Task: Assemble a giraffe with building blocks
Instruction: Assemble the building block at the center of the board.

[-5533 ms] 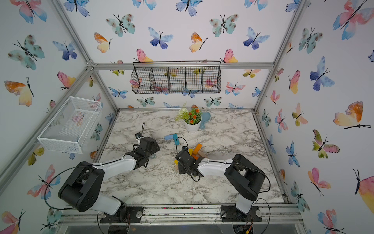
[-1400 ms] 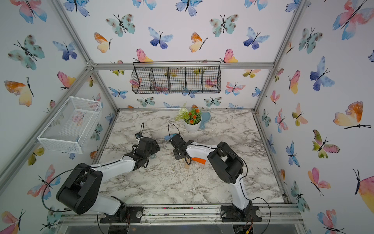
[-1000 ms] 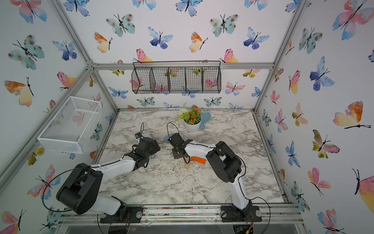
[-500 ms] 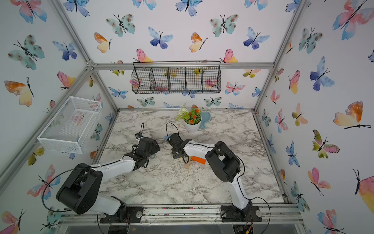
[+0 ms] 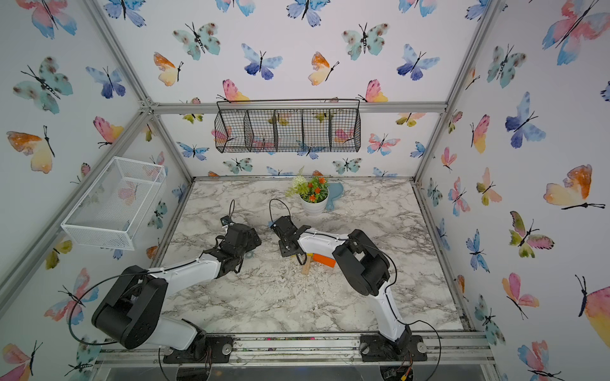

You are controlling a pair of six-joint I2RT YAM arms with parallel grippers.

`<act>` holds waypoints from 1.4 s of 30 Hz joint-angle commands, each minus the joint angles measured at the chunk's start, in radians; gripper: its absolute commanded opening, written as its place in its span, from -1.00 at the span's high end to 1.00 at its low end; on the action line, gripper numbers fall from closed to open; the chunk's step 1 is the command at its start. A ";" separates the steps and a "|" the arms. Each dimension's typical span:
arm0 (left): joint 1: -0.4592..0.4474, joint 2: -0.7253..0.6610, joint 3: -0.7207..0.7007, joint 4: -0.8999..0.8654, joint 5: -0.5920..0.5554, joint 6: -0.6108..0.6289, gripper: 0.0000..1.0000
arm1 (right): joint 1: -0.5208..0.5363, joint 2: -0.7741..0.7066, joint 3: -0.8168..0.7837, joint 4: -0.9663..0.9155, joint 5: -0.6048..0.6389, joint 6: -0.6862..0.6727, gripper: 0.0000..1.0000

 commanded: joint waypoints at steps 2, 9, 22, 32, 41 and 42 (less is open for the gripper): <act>0.002 -0.017 -0.004 0.009 0.005 0.007 -0.89 | -0.002 0.041 0.016 -0.052 0.026 0.009 0.76; 0.002 -0.018 -0.004 0.010 0.004 0.008 -0.89 | -0.006 0.046 0.022 -0.057 0.034 0.016 0.76; 0.002 -0.032 -0.015 0.023 0.010 0.007 -0.89 | -0.007 0.022 0.021 -0.058 0.023 0.013 0.33; 0.002 -0.156 -0.158 0.228 0.144 0.066 -0.97 | -0.006 -0.137 -0.071 -0.030 0.033 0.023 -0.27; -0.041 -0.172 -0.165 0.303 0.274 0.125 -0.97 | -0.007 -0.386 -0.433 0.242 -0.252 0.055 -0.21; -0.050 -0.166 -0.162 0.308 0.283 0.130 -0.97 | -0.006 -0.390 -0.446 0.255 -0.273 0.055 -0.20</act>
